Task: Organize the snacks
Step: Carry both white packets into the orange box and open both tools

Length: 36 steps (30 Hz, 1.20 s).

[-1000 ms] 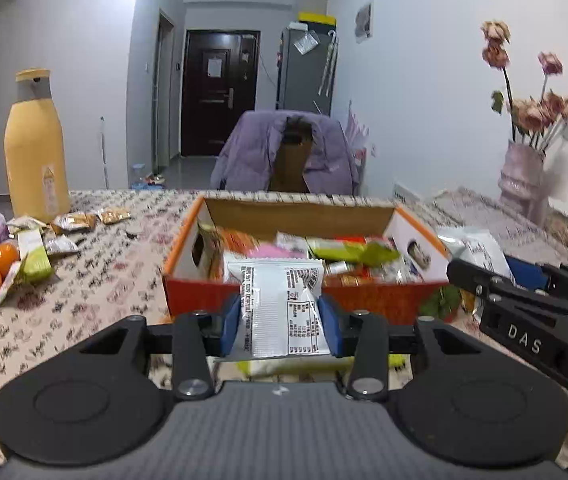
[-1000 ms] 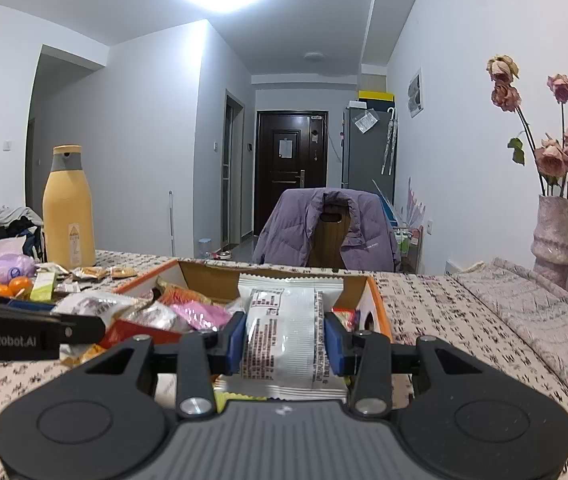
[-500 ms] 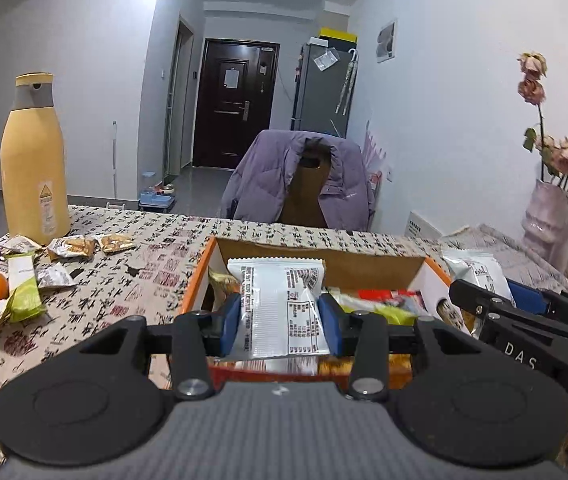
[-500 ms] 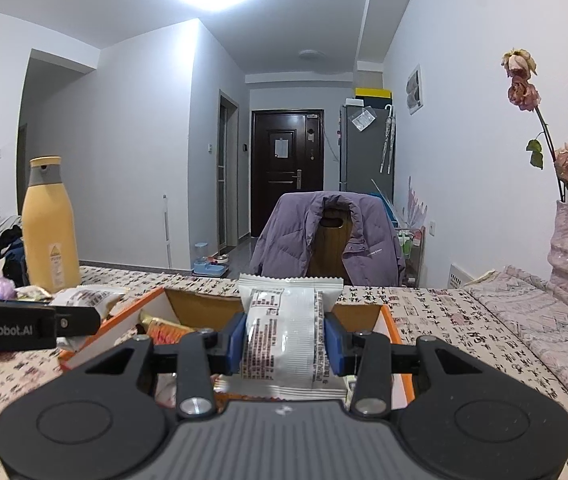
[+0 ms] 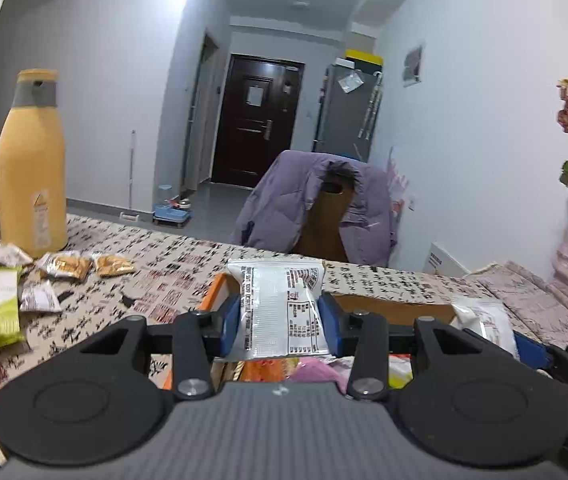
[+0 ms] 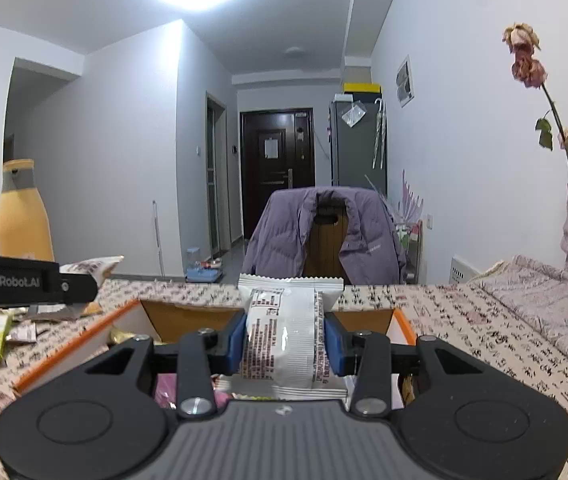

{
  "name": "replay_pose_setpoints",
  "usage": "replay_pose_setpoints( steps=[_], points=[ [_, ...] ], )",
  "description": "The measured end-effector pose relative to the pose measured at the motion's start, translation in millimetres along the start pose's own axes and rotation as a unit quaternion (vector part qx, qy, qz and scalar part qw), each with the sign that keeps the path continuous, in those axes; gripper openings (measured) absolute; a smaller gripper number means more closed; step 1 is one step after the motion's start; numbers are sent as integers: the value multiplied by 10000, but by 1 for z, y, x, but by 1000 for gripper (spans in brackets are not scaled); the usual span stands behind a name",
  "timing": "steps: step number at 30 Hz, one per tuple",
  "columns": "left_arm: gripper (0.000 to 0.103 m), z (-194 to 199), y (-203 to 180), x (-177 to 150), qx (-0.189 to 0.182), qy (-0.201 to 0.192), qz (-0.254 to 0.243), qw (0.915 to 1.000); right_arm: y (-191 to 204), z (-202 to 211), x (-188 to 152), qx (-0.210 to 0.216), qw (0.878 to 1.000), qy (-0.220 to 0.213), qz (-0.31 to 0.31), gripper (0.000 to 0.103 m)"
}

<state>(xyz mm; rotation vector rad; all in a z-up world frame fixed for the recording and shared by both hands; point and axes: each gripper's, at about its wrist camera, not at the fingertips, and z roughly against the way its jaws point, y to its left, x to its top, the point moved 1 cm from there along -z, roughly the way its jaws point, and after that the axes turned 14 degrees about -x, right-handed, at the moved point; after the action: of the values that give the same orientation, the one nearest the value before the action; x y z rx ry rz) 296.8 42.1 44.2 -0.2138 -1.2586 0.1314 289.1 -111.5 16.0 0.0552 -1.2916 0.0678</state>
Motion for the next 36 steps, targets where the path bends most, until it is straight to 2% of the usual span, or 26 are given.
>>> replay_pose_setpoints(
  steps=[6, 12, 14, 15, 16, 17, 19, 29, 36],
  points=[
    [43, -15, 13, -10, 39, 238, 3, 9997, 3, -8, -7, 3, 9999, 124, 109, 40],
    [45, -17, 18, -16, 27, 188, -28, 9998, 5, -10, -10, 5, 9997, 190, 183, 42],
    [61, -16, 17, -17, 52, 126, -52, 9999, 4, -10, -11, -28, 9997, 189, 134, 67],
    [81, -14, 17, -17, 64, 61, -34, 10000, 2, -9, -11, -43, 9998, 167, 99, 74],
    [95, -12, 18, -17, 107, -24, -7, 9999, 0, -8, -10, -64, 9999, 141, 58, 86],
    [99, -9, 18, -17, 148, -111, 1, 9998, -2, -7, -10, -74, 9999, 124, 24, 96],
    [103, -6, 19, -16, 177, -247, -23, 9995, -4, -6, -10, -92, 9999, 91, -43, 103],
    [103, -5, 18, -14, 267, -225, 21, 9994, -7, -3, -7, -193, 9997, 78, -118, 103],
    [103, 1, 16, -6, 245, -261, 185, 9992, -11, 20, 5, -213, 9994, -105, -250, 103]
  ],
)
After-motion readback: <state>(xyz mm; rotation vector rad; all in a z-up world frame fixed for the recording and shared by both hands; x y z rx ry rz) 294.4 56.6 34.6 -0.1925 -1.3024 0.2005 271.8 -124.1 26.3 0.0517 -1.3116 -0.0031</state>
